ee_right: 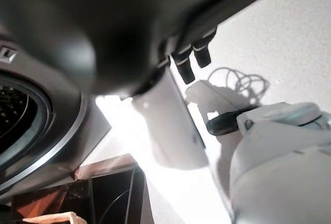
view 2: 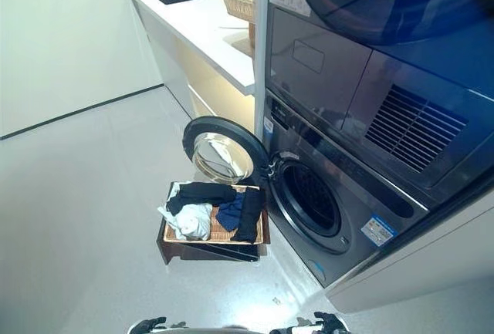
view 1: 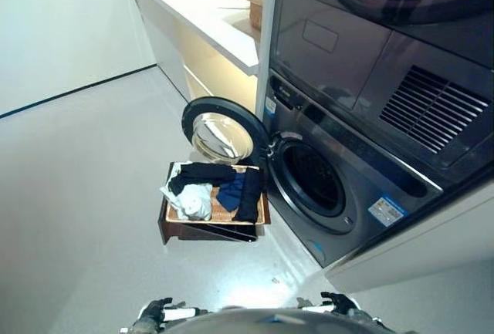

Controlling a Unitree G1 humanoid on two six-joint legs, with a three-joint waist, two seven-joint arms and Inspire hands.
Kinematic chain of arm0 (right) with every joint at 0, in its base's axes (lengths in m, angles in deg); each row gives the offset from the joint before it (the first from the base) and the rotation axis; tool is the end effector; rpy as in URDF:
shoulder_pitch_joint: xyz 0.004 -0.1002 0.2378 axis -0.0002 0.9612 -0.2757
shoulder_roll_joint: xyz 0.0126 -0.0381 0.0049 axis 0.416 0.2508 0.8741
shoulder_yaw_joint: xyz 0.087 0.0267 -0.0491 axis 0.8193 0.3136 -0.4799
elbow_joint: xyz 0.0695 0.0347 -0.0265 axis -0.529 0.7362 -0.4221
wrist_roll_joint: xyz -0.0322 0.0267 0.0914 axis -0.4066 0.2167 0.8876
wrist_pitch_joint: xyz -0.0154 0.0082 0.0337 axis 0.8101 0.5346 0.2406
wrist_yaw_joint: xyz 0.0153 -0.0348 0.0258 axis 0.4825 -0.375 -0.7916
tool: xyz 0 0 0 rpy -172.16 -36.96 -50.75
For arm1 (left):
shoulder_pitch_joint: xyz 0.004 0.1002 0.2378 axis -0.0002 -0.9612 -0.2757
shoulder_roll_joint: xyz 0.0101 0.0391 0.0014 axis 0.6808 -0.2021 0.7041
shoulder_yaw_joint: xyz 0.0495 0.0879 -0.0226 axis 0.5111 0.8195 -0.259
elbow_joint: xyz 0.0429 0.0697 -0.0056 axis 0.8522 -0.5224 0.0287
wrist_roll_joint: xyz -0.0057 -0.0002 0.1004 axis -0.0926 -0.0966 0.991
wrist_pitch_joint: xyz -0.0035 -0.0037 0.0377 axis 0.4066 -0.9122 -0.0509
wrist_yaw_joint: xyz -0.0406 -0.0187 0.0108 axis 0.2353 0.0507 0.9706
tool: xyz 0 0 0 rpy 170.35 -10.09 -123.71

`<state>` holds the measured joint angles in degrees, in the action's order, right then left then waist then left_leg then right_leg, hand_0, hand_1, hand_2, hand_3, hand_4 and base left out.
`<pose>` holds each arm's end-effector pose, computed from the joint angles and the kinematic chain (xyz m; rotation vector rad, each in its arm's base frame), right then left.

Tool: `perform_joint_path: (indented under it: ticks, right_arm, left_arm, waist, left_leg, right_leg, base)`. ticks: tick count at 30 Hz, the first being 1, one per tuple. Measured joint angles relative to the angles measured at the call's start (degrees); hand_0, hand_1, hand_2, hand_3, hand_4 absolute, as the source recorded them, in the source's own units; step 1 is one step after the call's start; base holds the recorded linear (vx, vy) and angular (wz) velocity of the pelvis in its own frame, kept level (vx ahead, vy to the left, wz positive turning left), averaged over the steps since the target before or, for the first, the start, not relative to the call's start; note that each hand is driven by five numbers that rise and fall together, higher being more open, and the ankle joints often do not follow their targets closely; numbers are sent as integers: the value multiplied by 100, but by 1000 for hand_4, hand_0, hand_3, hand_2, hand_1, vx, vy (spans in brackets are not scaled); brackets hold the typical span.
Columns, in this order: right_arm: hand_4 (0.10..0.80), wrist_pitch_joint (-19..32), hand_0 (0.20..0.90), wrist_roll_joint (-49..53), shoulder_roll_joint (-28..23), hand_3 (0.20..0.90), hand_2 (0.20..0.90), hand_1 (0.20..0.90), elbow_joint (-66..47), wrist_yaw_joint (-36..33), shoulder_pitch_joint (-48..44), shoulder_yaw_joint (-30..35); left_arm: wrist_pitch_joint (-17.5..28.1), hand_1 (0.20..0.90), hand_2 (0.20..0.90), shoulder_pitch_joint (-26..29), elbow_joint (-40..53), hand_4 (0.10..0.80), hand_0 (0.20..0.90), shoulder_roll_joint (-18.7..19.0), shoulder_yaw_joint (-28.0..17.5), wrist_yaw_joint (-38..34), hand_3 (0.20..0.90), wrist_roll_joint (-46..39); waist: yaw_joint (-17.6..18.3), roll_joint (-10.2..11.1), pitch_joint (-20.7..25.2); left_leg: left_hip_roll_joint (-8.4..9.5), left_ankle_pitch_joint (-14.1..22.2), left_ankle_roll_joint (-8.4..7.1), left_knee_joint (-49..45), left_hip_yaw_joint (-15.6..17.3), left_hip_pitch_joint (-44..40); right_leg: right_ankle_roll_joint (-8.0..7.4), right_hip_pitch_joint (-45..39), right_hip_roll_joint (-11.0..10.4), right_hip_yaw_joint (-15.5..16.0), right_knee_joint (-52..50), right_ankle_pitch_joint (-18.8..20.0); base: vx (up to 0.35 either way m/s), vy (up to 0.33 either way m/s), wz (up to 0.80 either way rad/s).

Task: Pick up the clothes and place them into the washing machine

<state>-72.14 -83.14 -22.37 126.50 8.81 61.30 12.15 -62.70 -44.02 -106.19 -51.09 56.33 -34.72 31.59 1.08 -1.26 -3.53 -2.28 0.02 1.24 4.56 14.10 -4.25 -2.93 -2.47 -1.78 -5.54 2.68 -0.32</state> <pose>0.0648 -0.2211 -0.1191 -0.3935 1.2611 -0.0176 0.0554 0.2099 -0.1230 0.2991 1.2914 0.0477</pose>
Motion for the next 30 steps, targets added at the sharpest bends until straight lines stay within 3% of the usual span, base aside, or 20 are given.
perform_joint_path:
  ticks: [6, 7, 8, 9, 10, 11, 15, 17, 20, 22, 23, 24, 26, 30]
  right_arm:
    - [800, -2, 900, 123, 56, 900, 900, 900, 38, 5, -49, 72]
    - [800, -1, 900, 140, 74, 900, 900, 900, 40, 10, -63, 95]
    - [800, 14, 900, 179, 147, 900, 900, 900, 39, 10, -155, 125]
    - [800, 26, 900, 188, 167, 900, 900, 900, 52, 11, -215, 123]
    - [800, 11, 900, 171, 159, 900, 900, 900, 131, 7, -356, 108]
    - [800, -7, 900, 169, 129, 900, 900, 900, 185, -10, -371, 66]
    - [800, -27, 900, 192, -337, 900, 900, 900, 384, -139, -427, 285]
    - [800, -27, 900, 260, -417, 900, 900, 900, 486, -141, -431, 314]
    - [800, -24, 900, 361, -471, 900, 900, 900, 505, -209, -417, 475]
    - [800, -23, 900, 376, -474, 900, 900, 900, 530, -217, -403, 499]
    - [800, -17, 900, 376, -462, 900, 900, 900, 515, -208, -362, 488]
    - [800, -19, 900, 375, -352, 900, 900, 900, 410, -212, -329, 367]
    - [800, -20, 900, 372, -120, 900, 900, 900, 350, -189, -270, 252]
    - [800, -18, 900, 370, 107, 900, 900, 900, 277, -183, -295, 202]
  left_arm:
    - [3, 900, 900, 48, 2, 800, 900, 26, 32, -8, 900, -32]
    - [1, 900, 900, 66, -4, 800, 900, 43, 28, -10, 900, -74]
    - [13, 900, 900, 214, -10, 800, 900, 117, -43, -37, 900, -188]
    - [13, 900, 900, 353, 1, 800, 900, 160, -85, -30, 900, -222]
    - [7, 900, 900, 523, -14, 800, 900, 229, -179, -39, 900, -260]
    - [7, 900, 900, 620, -8, 800, 900, 244, -177, -35, 900, -275]
    - [14, 900, 900, 657, 37, 800, 900, 61, -176, -50, 900, -510]
    - [7, 900, 900, 551, -5, 800, 900, 53, -185, -50, 900, -591]
    - [-20, 900, 900, 451, -37, 800, 900, 46, -184, -26, 900, -657]
    - [-30, 900, 900, 372, -37, 800, 900, 21, -179, -4, 900, -658]
    - [-4, 900, 900, 314, 2, 800, 900, -3, -178, -26, 900, -659]
    - [1, 900, 900, 290, 11, 800, 900, 72, -174, -18, 900, -655]
    - [2, 900, 900, 306, 25, 800, 900, 194, -178, -81, 900, -654]
    - [55, 900, 900, 637, 131, 800, 900, 165, -178, -166, 900, -660]
  waist:
    - [101, 7, -39]
    - [79, 52, -81]
    - [-16, 245, -173]
    - [-55, 350, -236]
    - [-82, 501, -351]
    - [-43, 552, -378]
    - [-187, 286, -446]
    - [-188, 223, -421]
    - [-244, 150, -435]
    - [-210, 82, -373]
    - [-224, 27, -332]
    - [-219, 148, -293]
    - [-204, 367, -178]
    - [-233, 438, -138]
  left_leg:
    - [-108, 15, -90, -133, 65, -17]
    - [-132, 39, -208, -371, 5, 90]
    - [-165, 73, -384, -1150, -163, 549]
    - [-156, 64, -427, -1578, -289, 813]
    - [-130, -163, -747, -2254, -626, 1305]
    - [-67, -67, -816, -2278, -818, 1407]
    - [-84, -131, -714, -892, -943, 1485]
    - [-79, -237, -686, 8, -990, 1333]
    - [-151, -432, -479, 40, -892, 1320]
    - [-169, -452, -412, 42, -793, 1117]
    - [-184, -709, -65, 31, -663, 1041]
    - [-93, -751, 105, 32, -477, 973]
    - [76, -656, 213, 10, -304, 966]
    - [241, -545, 357, 8, -316, 967]
  right_leg:
    - [96, 33, 71, -9, -117, -94]
    - [134, 56, 125, 37, -226, -127]
    - [248, 417, 104, 217, -778, -339]
    - [281, 545, 73, 266, -956, -401]
    - [402, 498, -45, 305, -926, -388]
    - [379, 475, -99, 370, -835, -292]
    - [571, 372, 61, 389, -546, -207]
    - [519, 164, 172, 308, -269, -223]
    - [504, -52, 290, 171, -13, -159]
    - [420, -113, 302, 4, -13, -224]
    - [302, -97, 316, -82, -158, -346]
    - [187, -54, 185, -171, -264, -464]
    - [104, 5, -1, -139, -327, -559]
    - [-55, -18, -169, -124, -231, -491]
  base:
    - [9, -170, -6]
    - [-116, -198, -5]
    - [-83, -123, -1]
    - [-34, -52, 16]
    - [41, 14, 29]
    - [120, 79, 28]
    - [148, 110, 8]
    - [287, 246, -14]
    - [266, 249, -44]
    - [183, 185, -55]
    - [166, 171, -63]
    - [167, 171, -58]
    - [75, 43, -33]
    - [100, 60, -4]
